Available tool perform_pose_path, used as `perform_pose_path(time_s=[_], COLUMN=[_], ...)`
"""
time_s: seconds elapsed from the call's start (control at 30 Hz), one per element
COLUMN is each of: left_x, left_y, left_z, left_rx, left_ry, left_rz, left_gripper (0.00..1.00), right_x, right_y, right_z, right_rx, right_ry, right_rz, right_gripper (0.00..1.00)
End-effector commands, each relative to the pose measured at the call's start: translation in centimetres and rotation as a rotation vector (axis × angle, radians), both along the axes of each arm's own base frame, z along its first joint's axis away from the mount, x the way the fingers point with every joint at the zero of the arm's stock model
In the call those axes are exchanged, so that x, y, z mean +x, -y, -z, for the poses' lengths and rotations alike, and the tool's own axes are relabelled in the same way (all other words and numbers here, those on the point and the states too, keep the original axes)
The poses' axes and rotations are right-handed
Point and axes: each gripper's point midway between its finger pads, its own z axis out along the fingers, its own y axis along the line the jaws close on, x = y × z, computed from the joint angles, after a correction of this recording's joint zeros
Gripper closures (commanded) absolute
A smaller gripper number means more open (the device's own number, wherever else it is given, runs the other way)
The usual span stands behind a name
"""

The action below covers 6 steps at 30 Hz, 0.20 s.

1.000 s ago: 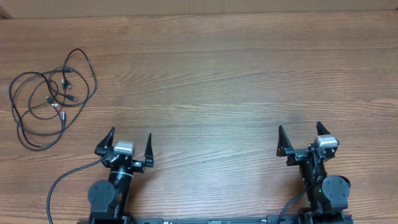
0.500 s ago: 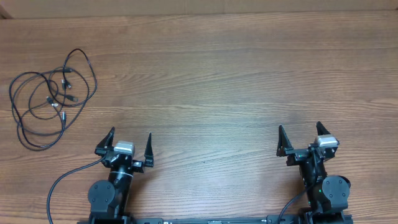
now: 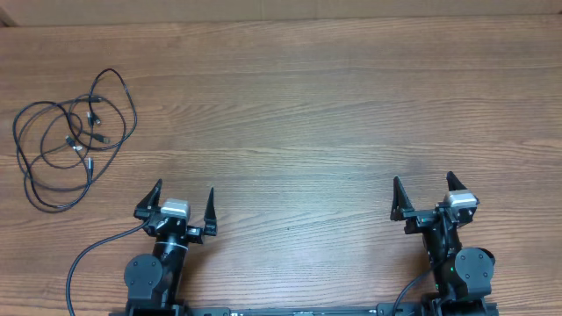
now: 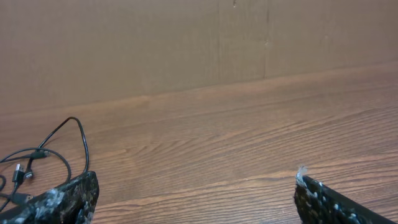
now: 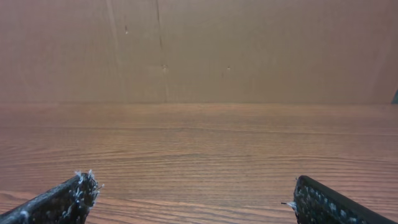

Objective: Untangle cables

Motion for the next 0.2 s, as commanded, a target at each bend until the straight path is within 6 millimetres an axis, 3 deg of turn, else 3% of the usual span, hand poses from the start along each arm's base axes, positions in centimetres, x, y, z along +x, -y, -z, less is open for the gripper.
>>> perform_pose_path(time_s=[0.0,0.17], left_x=[-0.05,-0.05], left_y=[0.16,0.16], left_z=[0.01,0.01], left_rx=[0.017,0.017], left_ry=[0.007,0.007], left_rz=[0.013,0.013], left_gripper=[0.0,0.0], right_x=[0.01,0.01], right_y=[-0.01,-0.01], right_z=[0.18,0.18], right_rx=[-0.004,-0.004], right_ry=[0.004,0.004], right_rz=[-0.002,-0.002], right_gripper=[0.0,0.0])
